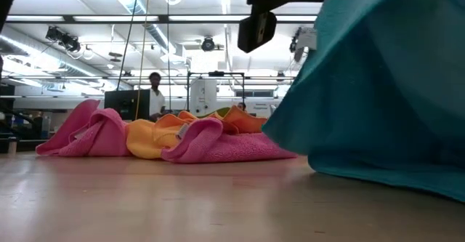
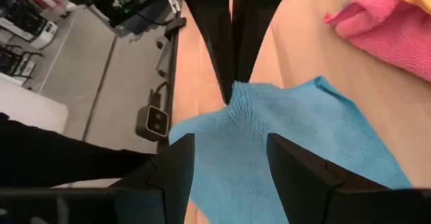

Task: Fold microfiber towels
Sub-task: Fold the blue towel

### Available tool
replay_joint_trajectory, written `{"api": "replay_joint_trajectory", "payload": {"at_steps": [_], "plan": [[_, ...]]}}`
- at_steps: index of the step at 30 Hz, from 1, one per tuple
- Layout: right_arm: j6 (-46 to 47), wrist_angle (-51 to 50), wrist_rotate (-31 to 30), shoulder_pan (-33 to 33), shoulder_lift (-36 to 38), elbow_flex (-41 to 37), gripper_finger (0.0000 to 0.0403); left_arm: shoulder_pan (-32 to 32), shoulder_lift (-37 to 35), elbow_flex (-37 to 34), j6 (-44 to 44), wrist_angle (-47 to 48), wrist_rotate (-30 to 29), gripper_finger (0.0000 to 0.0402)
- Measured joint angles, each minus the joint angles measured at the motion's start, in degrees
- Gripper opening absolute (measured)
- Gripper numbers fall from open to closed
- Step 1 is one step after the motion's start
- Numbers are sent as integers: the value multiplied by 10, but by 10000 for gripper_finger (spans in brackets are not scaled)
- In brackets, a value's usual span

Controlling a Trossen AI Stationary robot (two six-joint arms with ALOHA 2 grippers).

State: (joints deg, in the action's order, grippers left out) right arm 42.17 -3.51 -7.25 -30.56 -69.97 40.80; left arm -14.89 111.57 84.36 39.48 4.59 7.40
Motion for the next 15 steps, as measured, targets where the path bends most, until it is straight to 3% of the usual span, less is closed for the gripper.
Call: {"api": "replay_joint_trajectory", "payload": {"at_steps": [6,15], "plan": [[1,-10,2,-4,4,0,193,8,-30,0,-18,-9,-3,13],[0,-59,-41,-3,61,0,193,52,-172,0,-61,104,-12,16]]}}
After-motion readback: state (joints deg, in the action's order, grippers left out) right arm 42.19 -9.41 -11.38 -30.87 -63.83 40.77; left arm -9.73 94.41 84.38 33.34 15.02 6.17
